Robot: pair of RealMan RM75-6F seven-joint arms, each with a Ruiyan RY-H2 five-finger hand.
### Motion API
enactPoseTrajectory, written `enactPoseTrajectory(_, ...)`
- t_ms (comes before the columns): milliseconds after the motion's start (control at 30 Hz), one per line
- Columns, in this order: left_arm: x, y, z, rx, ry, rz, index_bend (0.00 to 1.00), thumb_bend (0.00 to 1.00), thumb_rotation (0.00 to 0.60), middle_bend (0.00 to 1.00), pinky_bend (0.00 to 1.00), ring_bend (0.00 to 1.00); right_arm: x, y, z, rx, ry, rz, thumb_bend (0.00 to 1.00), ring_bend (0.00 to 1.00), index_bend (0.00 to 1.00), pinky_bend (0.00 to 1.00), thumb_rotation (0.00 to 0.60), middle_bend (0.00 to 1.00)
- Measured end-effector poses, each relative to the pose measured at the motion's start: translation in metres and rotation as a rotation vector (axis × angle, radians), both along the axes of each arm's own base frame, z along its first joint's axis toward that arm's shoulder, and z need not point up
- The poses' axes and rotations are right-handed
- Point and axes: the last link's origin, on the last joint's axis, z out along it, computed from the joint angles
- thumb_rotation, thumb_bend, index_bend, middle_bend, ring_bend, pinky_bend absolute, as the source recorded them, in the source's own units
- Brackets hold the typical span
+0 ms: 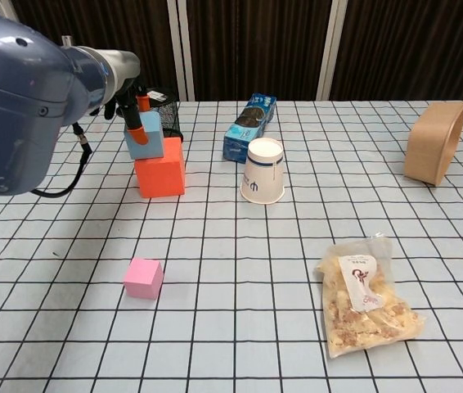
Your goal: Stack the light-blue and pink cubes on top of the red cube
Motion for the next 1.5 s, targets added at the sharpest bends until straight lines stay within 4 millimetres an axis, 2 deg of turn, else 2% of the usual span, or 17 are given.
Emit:
enactPoseTrajectory(700, 0.0034, -0.0012, -0.0055, -0.011, -0.004, -0.005, 0.49, 0.30, 0.600, 0.87, 0.76, 0.72, -0.0002, -0.0001, -0.0002, 0.002, 0.001, 0.000, 0.14, 0.20, 0.14, 0.37, 0.600, 0.10)
enactPoseTrajectory(1067, 0.0047, -0.0023, -0.0046, -0.011, 0.010, -0.010, 0.38, 0.30, 0.600, 0.87, 0.76, 0.72, -0.0001, -0.0001, -0.0009, 0.005, 0.002, -0.001, 0.14, 0.20, 0.14, 0.37, 0.600, 0.10)
enactPoseTrajectory(1500, 0.0052, -0.0033, -0.0010, -0.001, 0.022, -0.017, 0.32, 0.30, 0.600, 0.87, 0.76, 0.72, -0.0002, 0.0000, -0.0014, 0.010, 0.004, -0.007, 0.14, 0.20, 0.14, 0.37, 0.600, 0.10)
